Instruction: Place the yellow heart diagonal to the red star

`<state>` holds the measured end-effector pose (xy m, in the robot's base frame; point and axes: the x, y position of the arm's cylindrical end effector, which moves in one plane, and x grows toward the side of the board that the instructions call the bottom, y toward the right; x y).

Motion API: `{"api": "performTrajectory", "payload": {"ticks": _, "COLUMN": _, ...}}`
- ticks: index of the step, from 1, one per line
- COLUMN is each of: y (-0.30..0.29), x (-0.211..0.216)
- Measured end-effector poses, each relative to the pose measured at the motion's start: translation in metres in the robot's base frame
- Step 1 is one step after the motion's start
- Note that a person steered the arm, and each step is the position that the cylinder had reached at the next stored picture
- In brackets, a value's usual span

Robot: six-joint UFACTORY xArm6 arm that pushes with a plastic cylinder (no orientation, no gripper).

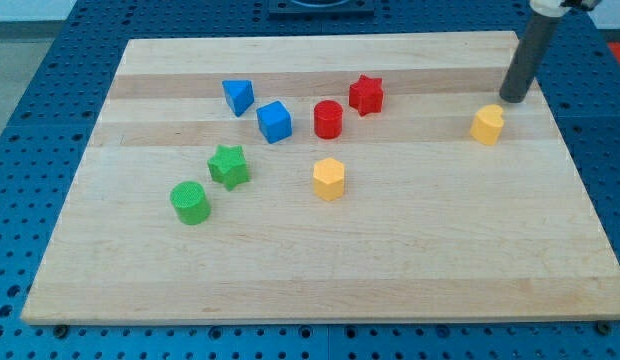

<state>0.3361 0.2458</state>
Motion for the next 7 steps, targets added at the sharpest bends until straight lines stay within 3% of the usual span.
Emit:
{"api": "performTrajectory", "payload": {"ticks": 6, "y": -0.136, "x": 0.179}}
{"api": "performTrajectory", "payload": {"ticks": 7, "y": -0.123, "x": 0.204}}
